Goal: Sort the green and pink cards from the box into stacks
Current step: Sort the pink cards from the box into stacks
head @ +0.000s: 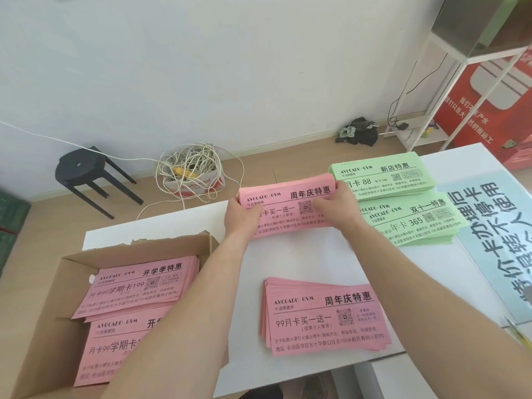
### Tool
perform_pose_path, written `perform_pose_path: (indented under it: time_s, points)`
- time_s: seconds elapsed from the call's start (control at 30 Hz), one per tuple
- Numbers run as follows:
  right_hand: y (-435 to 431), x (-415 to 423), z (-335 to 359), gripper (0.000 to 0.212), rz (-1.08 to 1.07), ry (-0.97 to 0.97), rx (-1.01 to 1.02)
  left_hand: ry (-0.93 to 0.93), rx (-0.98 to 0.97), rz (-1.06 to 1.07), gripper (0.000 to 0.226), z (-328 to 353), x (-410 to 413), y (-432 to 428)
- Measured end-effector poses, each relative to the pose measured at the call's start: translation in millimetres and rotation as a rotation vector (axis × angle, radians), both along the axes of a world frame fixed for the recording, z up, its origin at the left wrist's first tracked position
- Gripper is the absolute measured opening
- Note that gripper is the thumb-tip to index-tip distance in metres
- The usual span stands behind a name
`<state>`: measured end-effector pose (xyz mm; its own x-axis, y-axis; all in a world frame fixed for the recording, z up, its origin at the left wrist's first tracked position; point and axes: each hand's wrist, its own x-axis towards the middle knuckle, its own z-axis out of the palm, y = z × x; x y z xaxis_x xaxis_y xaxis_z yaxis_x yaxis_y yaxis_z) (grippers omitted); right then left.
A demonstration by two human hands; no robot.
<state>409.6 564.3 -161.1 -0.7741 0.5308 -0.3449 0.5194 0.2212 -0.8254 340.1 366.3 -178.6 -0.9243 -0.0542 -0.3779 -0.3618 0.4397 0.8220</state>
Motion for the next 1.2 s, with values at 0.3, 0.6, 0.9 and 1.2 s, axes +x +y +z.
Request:
perform_pose_path:
  time_s: [0.3,0.6,0.9,1.2]
  points:
    - [-20.4,-49.9,-8.1,0.043,0.101,-0.213,0.335,-0.063,-0.278,-0.028,0.038,-2.9,-23.2,14.9]
    - [-13.5,-47.6,-0.5,0.071,0.204,-0.253,0.547,-0.049,-0.316,-0.156,0.044,-0.3,-21.0,15.7]
    - [-8.7,-13.7,15.2,0.043,0.298,-0.134,0.580,0.196,-0.591,-0.282,0.063,36.3,-19.7,23.8]
    - [86.7,52.4,39.5,0.046,0.133,-0.359,0.632,0.157,-0.348,-0.835,0.071,63.1,-49.7,175.6]
